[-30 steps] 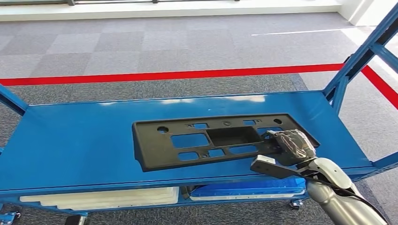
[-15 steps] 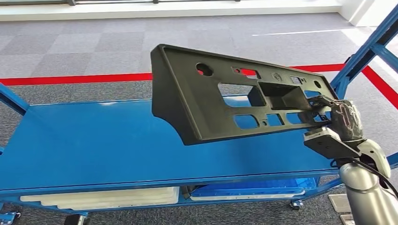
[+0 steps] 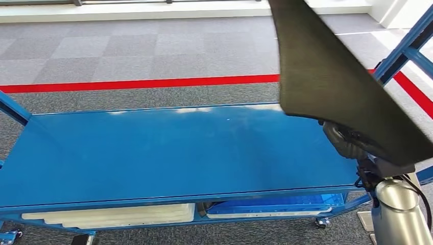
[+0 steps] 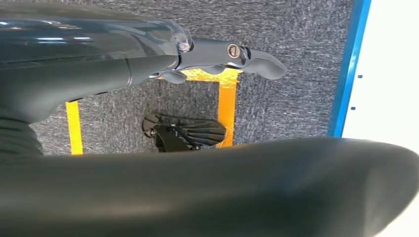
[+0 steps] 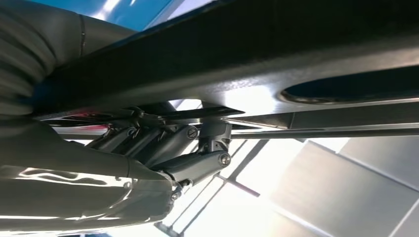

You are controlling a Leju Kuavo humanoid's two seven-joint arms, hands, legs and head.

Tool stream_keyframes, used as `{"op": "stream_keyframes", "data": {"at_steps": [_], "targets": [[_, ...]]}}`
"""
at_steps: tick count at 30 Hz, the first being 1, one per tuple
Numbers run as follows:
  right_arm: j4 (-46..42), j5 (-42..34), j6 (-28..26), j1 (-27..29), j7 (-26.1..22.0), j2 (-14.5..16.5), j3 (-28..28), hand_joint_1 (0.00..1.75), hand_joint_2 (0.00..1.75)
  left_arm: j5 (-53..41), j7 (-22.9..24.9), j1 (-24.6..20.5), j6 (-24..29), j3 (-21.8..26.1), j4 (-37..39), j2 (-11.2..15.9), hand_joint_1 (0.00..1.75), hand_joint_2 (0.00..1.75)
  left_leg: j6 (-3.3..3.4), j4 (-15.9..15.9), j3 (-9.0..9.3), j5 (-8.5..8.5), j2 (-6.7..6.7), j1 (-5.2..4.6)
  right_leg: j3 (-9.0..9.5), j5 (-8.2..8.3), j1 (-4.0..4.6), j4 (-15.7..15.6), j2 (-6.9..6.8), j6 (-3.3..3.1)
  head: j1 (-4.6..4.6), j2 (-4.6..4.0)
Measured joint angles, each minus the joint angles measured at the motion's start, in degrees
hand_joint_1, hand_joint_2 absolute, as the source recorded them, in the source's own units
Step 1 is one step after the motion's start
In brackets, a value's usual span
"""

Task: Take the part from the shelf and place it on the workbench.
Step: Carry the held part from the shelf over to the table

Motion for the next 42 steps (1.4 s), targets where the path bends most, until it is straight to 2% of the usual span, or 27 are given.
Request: {"op": "stream_keyframes", "data": {"at_steps": [9,12,21,31,36,38,40,42], "targets": [[0.22,-22.63,12.56,3.53,-0.73,1.76,1.19,1.75,1.75,1.63,-0.51,0.24,-2.48,0.0,0.0,0.0,0.0,1.75,0.0,0.0,-0.02,0.0,0.0,-0.01,0.0,0.0,-0.01,0.0,0.0,0.0,-0.01,0.0],[0.31,-27.4,14.36,4.77,0.08,2.38,2.66,1.75,1.75,2.61,-0.92,0.39,-2.48,0.15,0.0,0.01,0.0,1.75,0.0,0.0,-0.01,0.0,0.0,0.0,0.0,0.0,0.0,0.0,-0.01,0.0,-0.01,0.0],[-1.72,-29.0,15.71,9.36,-0.03,2.36,5.46,1.75,1.75,5.31,-0.95,0.5,-3.01,1.77,0.0,0.02,0.0,1.75,0.0,0.0,-0.03,0.0,0.0,-0.01,-0.01,-0.01,-0.01,0.0,0.0,0.0,-0.01,0.0],[-2.25,-28.92,16.28,9.76,-0.06,1.78,7.31,1.75,1.75,7.29,2.11,0.48,-3.31,4.09,0.0,0.03,0.0,1.75,0.02,0.08,-0.03,-0.02,0.0,-0.05,0.01,0.03,-0.06,-0.05,-0.01,0.03,-0.02,0.0],[-2.25,-28.94,16.17,9.67,-0.06,1.54,7.88,1.75,1.75,8.06,3.78,0.48,-2.6,4.95,0.0,0.08,0.0,1.75,0.34,0.37,-0.13,-0.2,-0.06,-0.3,0.05,0.18,-0.39,-0.25,-0.06,0.31,-0.02,0.0],[-2.31,-28.95,16.11,9.66,-0.06,1.4,7.98,1.75,1.75,8.33,4.29,0.47,-2.35,5.37,0.0,0.07,0.0,1.75,0.84,-0.12,0.04,0.28,0.03,-0.21,0.17,0.26,-0.48,-0.38,0.0,0.76,-0.01,0.0],[-2.39,-28.95,16.02,9.65,-0.06,1.08,8.06,1.75,1.75,8.42,4.76,0.41,-1.89,5.72,0.0,0.02,0.0,1.75,1.64,-1.19,0.31,1.22,0.29,0.1,-0.23,-1.25,-0.29,0.9,0.02,0.92,0.02,0.0],[-2.4,-28.93,15.82,9.72,-0.04,0.62,8.11,1.75,1.75,8.48,5.17,0.41,-1.33,5.87,0.0,0.01,0.0,1.75,2.07,-1.7,0.27,1.67,0.52,0.21,-2.22,-4.9,-0.04,6.09,-0.02,0.68,0.05,0.0]]}}
